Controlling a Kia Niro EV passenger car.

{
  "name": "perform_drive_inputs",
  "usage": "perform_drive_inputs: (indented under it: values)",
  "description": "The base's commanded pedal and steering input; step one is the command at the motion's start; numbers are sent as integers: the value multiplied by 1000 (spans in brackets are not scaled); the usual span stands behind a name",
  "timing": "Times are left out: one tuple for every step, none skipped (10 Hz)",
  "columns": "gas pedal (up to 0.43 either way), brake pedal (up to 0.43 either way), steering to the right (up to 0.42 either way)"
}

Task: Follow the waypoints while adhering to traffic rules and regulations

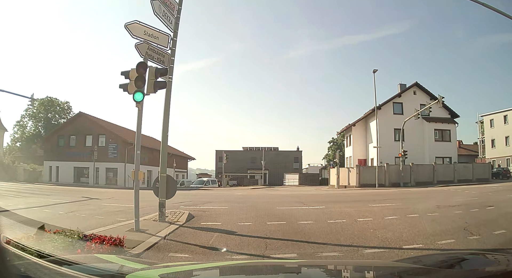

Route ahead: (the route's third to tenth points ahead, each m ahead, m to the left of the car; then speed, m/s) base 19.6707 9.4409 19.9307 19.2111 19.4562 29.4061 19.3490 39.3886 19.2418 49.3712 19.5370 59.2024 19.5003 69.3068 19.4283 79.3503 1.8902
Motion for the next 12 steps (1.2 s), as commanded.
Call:
perform_drive_inputs:
  values:
    - [480,0,17]
    - [480,0,17]
    - [480,0,18]
    - [469,0,18]
    - [449,0,18]
    - [409,0,17]
    - [398,0,18]
    - [398,0,17]
    - [370,0,17]
    - [370,0,18]
    - [331,0,18]
    - [311,0,16]
